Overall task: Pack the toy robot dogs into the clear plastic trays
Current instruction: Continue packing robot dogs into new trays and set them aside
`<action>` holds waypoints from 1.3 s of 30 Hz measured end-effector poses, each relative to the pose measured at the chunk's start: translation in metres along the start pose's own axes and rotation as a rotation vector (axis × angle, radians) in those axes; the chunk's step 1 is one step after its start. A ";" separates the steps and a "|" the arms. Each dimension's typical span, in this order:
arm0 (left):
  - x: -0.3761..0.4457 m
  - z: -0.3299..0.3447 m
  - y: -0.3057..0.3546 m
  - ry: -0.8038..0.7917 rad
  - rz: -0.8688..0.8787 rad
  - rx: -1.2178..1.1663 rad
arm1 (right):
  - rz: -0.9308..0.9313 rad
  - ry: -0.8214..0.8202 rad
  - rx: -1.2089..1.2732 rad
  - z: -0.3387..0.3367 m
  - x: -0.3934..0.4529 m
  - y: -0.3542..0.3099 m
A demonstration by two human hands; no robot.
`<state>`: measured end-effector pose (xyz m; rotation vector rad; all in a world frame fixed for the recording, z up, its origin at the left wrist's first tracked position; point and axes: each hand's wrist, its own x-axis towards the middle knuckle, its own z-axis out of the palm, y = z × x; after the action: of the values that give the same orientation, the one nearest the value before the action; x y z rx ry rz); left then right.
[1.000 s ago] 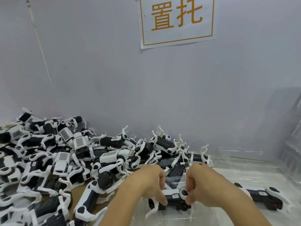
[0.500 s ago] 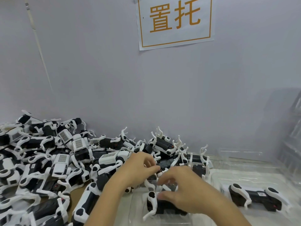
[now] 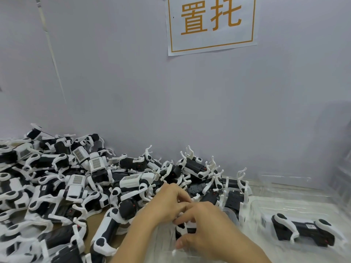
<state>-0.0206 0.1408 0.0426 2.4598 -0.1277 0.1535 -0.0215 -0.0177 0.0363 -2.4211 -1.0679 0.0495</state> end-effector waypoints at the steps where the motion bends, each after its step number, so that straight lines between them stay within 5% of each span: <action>1: 0.000 0.000 0.000 0.003 -0.001 -0.001 | 0.000 0.009 -0.003 0.001 0.001 0.001; 28: 0.006 0.001 -0.002 0.008 -0.047 0.094 | 0.095 0.035 0.062 -0.023 -0.007 0.033; 36: 0.000 -0.019 0.025 -0.039 -0.013 0.283 | 0.072 0.445 0.322 -0.050 -0.011 0.054; 39: -0.007 -0.022 0.041 -0.229 -0.016 0.190 | 0.098 0.523 0.342 -0.055 -0.013 0.059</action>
<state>-0.0342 0.1229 0.0842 2.6616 -0.2000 -0.1302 0.0223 -0.0833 0.0564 -2.0119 -0.6418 -0.3245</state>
